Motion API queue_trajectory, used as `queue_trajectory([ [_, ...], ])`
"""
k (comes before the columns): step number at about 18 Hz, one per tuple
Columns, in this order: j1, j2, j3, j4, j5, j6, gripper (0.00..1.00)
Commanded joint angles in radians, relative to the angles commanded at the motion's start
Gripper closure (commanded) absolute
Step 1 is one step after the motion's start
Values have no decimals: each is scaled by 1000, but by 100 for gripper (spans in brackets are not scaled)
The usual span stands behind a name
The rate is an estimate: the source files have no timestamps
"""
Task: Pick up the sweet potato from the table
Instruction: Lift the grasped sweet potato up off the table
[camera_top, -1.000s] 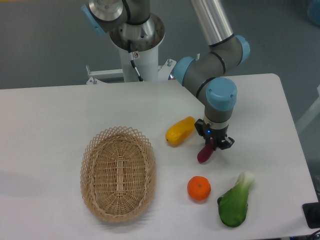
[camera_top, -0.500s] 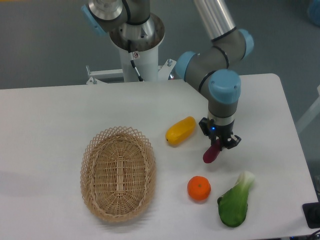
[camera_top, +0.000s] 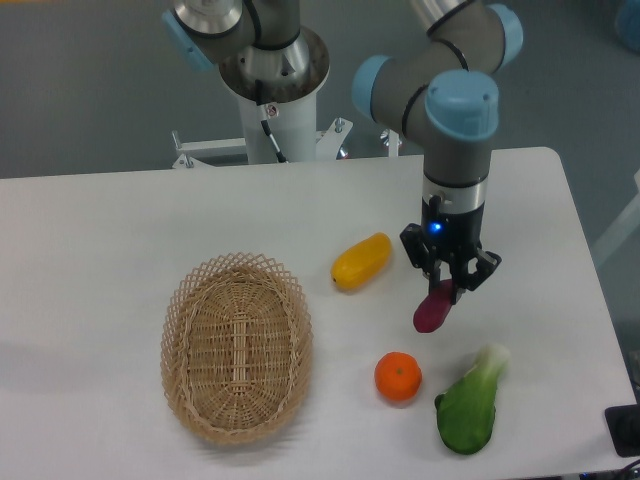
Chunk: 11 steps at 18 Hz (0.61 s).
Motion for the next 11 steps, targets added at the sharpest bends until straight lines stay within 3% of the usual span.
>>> queue_trajectory([
  [11,-19,0,31,0,0,-48,81],
])
